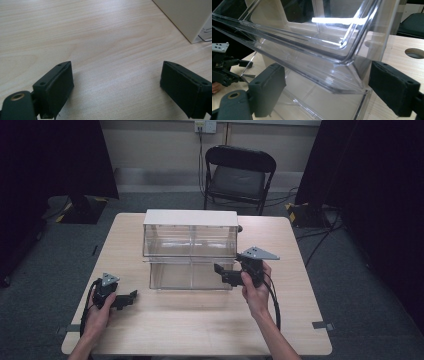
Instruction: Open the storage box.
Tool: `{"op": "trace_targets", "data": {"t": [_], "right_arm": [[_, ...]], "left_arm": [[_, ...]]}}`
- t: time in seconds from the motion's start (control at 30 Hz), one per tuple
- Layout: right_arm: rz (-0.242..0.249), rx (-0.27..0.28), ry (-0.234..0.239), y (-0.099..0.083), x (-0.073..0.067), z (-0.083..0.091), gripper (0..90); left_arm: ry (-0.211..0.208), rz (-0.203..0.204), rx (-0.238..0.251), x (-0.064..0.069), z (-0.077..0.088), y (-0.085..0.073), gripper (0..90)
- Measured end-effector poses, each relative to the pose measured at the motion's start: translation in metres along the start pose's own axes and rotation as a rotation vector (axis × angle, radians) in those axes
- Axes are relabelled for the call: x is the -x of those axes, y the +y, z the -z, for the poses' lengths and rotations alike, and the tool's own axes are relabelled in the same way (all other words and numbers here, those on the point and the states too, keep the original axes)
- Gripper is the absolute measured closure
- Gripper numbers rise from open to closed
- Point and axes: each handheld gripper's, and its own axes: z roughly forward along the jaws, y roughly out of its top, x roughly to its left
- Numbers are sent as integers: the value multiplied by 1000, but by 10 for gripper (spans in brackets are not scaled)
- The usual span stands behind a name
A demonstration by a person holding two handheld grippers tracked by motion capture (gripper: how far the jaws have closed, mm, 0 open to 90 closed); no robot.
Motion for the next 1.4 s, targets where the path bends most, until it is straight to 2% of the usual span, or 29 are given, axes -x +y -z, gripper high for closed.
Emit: {"op": "trace_targets", "data": {"t": [1.4], "right_arm": [[-5,7,9,0,0,1,128]], "left_arm": [[0,0,0,0,0,0,110]]}}
